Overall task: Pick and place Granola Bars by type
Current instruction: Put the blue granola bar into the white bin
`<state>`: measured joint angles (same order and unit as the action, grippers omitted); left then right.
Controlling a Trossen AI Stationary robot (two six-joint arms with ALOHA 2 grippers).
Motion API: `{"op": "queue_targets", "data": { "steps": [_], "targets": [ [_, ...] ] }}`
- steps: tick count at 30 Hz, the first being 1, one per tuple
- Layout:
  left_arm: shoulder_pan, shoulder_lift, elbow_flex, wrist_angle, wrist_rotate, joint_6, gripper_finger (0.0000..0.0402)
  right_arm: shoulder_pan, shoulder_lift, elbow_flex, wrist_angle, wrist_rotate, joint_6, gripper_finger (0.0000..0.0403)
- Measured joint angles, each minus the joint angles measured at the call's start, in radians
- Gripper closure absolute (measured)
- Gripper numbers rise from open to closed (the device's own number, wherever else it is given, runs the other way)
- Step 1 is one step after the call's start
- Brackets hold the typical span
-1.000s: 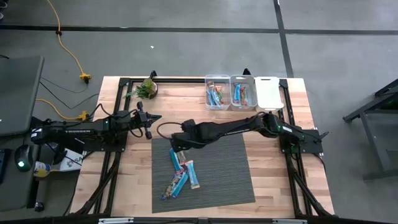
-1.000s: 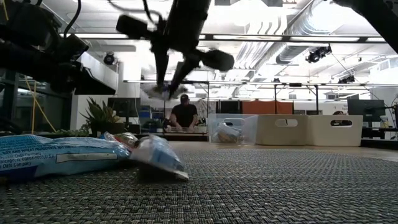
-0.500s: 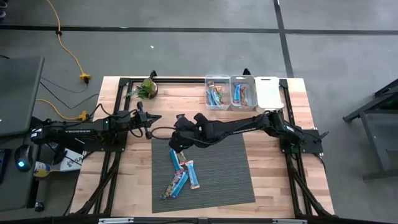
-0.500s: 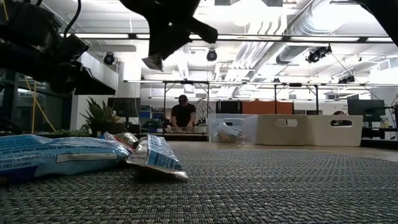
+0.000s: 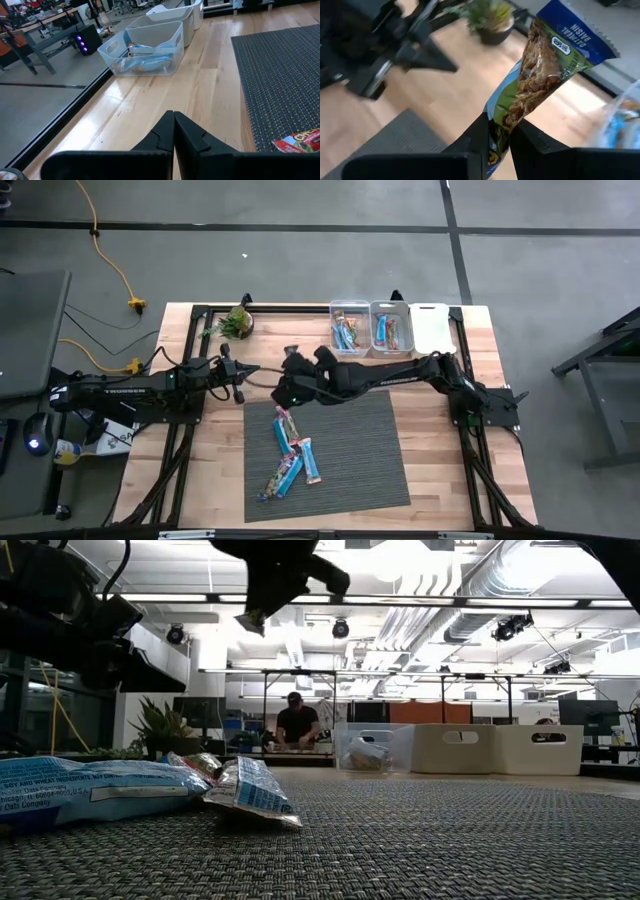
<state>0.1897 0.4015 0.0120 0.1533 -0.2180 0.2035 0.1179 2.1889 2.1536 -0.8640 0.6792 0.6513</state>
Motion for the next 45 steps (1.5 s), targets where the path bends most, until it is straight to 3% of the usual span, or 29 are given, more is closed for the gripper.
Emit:
{"op": "queue_targets", "data": {
  "steps": [13, 25, 38, 45],
  "targets": [
    [0.000, 0.000, 0.000, 0.001, 0.002, 0.000, 0.0401, -0.123, -0.151, 0.000, -0.168, 0.155, -0.124, 0.0359],
    [0.000, 0.000, 0.000, 0.001, 0.001, 0.000, 0.0401, -0.347, -0.302, -0.001, -0.478, 0.239, -0.172, 0.0363],
    [0.000, 0.000, 0.000, 0.001, 0.001, 0.000, 0.0401, -0.683, -0.347, -0.002, -0.700, 0.226, -0.294, 0.0365],
    [0.000, 0.000, 0.000, 0.001, 0.001, 0.000, 0.0401, -0.845, -0.348, -0.010, -0.707, 0.097, -0.272, 0.0365]
  ]
}}
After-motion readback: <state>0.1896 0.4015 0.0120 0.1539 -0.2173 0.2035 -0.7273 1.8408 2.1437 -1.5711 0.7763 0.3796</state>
